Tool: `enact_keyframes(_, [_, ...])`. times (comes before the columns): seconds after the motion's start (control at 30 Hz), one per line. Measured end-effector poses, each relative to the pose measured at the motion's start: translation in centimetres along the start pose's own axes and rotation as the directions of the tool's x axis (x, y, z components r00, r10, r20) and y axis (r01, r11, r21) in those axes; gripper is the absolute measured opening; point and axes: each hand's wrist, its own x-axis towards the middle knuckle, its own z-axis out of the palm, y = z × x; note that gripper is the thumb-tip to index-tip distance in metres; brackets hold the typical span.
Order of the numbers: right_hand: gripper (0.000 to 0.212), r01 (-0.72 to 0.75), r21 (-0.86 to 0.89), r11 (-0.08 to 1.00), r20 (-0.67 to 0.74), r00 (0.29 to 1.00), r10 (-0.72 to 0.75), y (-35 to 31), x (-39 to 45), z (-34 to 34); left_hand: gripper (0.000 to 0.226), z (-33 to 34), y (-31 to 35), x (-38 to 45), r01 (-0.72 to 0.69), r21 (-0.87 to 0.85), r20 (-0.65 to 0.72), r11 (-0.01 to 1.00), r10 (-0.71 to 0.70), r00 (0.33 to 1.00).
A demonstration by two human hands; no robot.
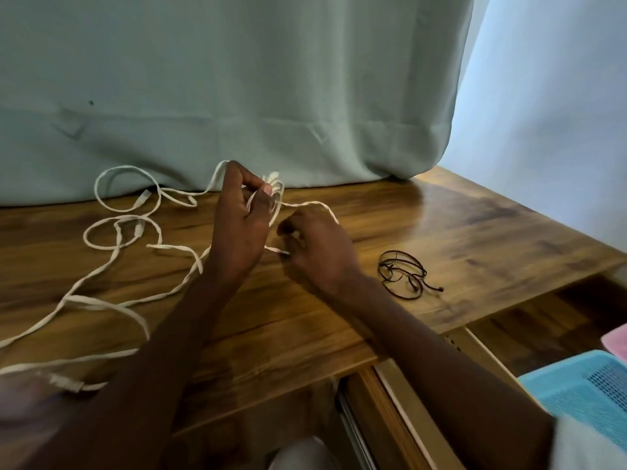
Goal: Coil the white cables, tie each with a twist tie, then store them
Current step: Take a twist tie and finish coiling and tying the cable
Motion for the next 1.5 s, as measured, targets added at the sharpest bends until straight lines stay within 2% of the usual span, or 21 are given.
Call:
enact_keyframes(0.07, [0.016, -0.027, 0.046, 0.999, -0.141, 0.989, 0.033, 1.5, -1.4, -3.0, 0.008, 0.9, 0.5, -0.6, -0.01, -0.021, 0.045, 1.0, 0.011, 0.999])
enact_keyframes(0.17, [0.012, -0.217, 0.066, 0.974, -0.248, 0.942, 0.227, 5.0, -3.5, -7.4, 0.008, 2.7, 1.4, -2.0, 0.013, -0.071, 0.153, 0.997, -0.002, 0.988])
enact_keyframes(0.27, [0.01, -0.396, -0.018, 0.918, -0.149, 0.909, 0.389, 8.6, -5.4, -10.9, 0.009, 5.1, 1.8, -2.9, 0.047, -0.15, 0.225, 0.988, -0.012, 0.974])
enact_keyframes(0.4, [0.011, -0.455, 0.038, 0.89, 0.206, 0.875, 0.438, 11.1, -6.3, -12.4, 0.009, 8.8, 2.4, -2.2, 0.01, -0.12, 0.333, 0.993, 0.031, 0.943])
enact_keyframes(0.43, [0.01, -0.454, 0.051, 0.89, 0.26, 0.866, 0.427, 11.2, -6.4, -12.2, 0.009, 9.4, 2.3, -2.0, -0.002, -0.101, 0.354, 0.995, 0.038, 0.935])
enact_keyframes(0.5, [0.006, -0.428, 0.064, 0.901, 0.261, 0.879, 0.399, 11.6, -6.4, -11.4, 0.009, 10.3, 1.2, -1.8, -0.008, -0.064, 0.365, 0.998, 0.031, 0.931])
enact_keyframes(0.57, [0.004, -0.434, 0.124, 0.892, 0.193, 0.893, 0.407, 11.8, -5.9, -10.7, 0.007, 10.5, -0.1, -1.8, 0.018, -0.042, 0.35, 0.999, -0.002, 0.937])
enact_keyframes(0.7, [0.003, -0.482, 0.394, 0.783, 0.071, 0.865, 0.497, 11.9, -4.0, -10.3, 0.007, 9.9, -1.2, -1.1, 0.075, -0.091, 0.283, 0.993, -0.047, 0.958])
enact_keyframes(0.77, [0.003, -0.486, 0.478, 0.732, 0.067, 0.851, 0.522, 12.0, -3.2, -10.4, 0.008, 9.6, -1.4, -0.8, 0.095, -0.109, 0.267, 0.99, -0.063, 0.962])
enact_keyframes(0.83, [0.003, -0.515, 0.435, 0.739, 0.136, 0.848, 0.512, 11.8, -2.7, -10.2, 0.008, 9.4, -1.9, -0.5, 0.109, -0.112, 0.254, 0.988, -0.078, 0.964])
enact_keyframes(0.9, [0.008, -0.523, 0.296, 0.8, 0.219, 0.852, 0.476, 11.7, -2.7, -9.8, 0.009, 9.2, -2.3, -0.3, 0.118, -0.106, 0.251, 0.987, -0.088, 0.964])
enact_keyframes(0.93, [0.012, -0.507, 0.24, 0.828, 0.201, 0.86, 0.469, 11.7, -2.8, -9.6, 0.009, 9.1, -2.4, -0.2, 0.119, -0.103, 0.253, 0.988, -0.09, 0.963])
enact_keyframes(1.03, [0.007, -0.445, 0.174, 0.879, -0.055, 0.886, 0.46, 11.6, -3.5, -9.8, 0.009, 9.0, -2.4, -0.2, 0.124, -0.106, 0.259, 0.987, -0.093, 0.961])
enact_keyframes(1.1, [0.012, -0.473, 0.104, 0.875, -0.106, 0.869, 0.483, 11.8, -3.9, -10.4, 0.009, 9.0, -2.3, -0.3, 0.124, -0.104, 0.262, 0.987, -0.093, 0.96])
enact_keyframes(1.2, [0.014, -0.522, 0.03, 0.852, -0.002, 0.853, 0.522, 12.6, -4.3, -10.4, 0.008, 9.1, -2.2, -0.4, 0.129, -0.094, 0.276, 0.987, -0.099, 0.956])
enact_keyframes(1.33, [0.02, -0.502, -0.023, 0.865, 0.002, 0.865, 0.502, 13.3, -2.9, -9.1, 0.008, 9.2, -2.0, -0.6, 0.124, -0.077, 0.3, 0.989, -0.096, 0.949])
enact_keyframes(1.43, [0.022, -0.479, -0.135, 0.867, 0.199, 0.845, 0.497, 14.1, -0.7, -8.2, 0.007, 9.3, -1.9, -0.6, 0.116, -0.062, 0.312, 0.991, -0.091, 0.946])
enact_keyframes(1.5, [0.01, -0.503, -0.123, 0.856, 0.298, 0.804, 0.515, 14.5, 0.5, -7.6, 0.007, 9.3, -2.1, -0.6, 0.118, -0.047, 0.32, 0.992, -0.097, 0.942])
